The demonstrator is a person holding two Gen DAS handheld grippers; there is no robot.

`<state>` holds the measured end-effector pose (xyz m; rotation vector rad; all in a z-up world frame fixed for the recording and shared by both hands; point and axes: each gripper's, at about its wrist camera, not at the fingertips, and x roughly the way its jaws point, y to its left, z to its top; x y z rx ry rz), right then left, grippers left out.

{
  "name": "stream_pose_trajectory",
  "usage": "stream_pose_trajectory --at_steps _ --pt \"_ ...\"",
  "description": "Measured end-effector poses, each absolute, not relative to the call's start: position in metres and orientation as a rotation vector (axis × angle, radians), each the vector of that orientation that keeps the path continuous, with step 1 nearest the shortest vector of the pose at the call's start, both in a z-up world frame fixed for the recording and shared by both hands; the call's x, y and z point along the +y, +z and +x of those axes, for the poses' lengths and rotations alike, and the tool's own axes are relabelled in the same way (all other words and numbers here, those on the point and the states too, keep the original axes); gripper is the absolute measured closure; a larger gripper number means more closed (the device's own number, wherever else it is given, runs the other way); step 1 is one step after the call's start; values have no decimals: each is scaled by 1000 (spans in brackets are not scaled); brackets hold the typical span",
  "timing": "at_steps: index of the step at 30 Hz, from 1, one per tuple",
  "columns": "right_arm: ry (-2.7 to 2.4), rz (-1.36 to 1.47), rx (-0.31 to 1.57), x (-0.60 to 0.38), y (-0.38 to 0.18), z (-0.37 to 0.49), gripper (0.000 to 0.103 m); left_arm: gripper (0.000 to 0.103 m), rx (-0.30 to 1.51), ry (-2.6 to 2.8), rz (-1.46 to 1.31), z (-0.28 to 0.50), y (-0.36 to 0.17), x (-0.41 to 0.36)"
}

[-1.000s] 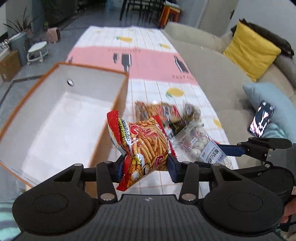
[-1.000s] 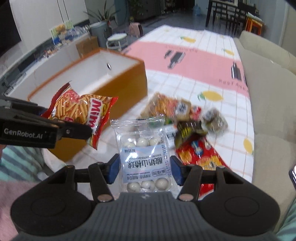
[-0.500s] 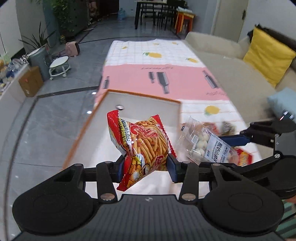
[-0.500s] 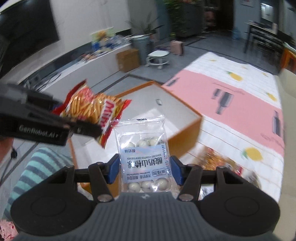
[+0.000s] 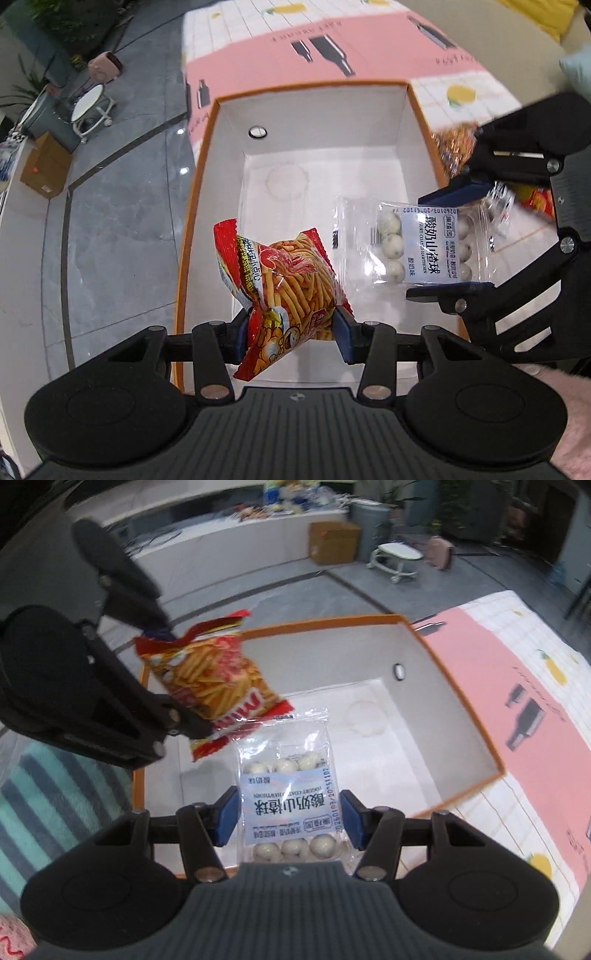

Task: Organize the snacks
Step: 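Carry both bags over the orange box and open both tools to drop them, then withdraw both tools from the box back toward the snack pile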

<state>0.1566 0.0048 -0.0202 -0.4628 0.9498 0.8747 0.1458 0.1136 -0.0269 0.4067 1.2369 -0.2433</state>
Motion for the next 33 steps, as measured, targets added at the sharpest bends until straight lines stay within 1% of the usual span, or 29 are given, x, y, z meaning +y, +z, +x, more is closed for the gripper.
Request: stream_pose_trajectory --at_steps 3,5,6,9,10,11,17,24,31,33 --pt "916 -514 946 13 -28 161 47 53 1266 -265 432 150 -38 117" --pt "934 -532 955 19 -29 163 47 55 1279 -292 451 152 -44 117" --pt "943 -538 960 22 -31 165 47 60 1284 -303 463 152 -46 117" --pt "959 -558 981 29 -40 170 47 62 1301 -315 494 155 -53 115" --pt "971 -569 986 33 -44 171 47 65 1307 -314 495 156 -55 115" --pt "980 -577 993 36 -48 173 47 66 1318 -319 487 158 -57 116" --pt "994 -614 1062 49 -67 183 47 66 1335 -333 467 161 -61 118" --pt "1019 -638 1118 61 -75 186 45 66 1331 -325 447 163 -55 120" --pt "1019 -598 1150 58 -73 187 42 61 1316 -337 455 159 -48 119" --pt "1013 -602 1150 58 -73 188 38 60 1314 -339 463 157 -47 117"
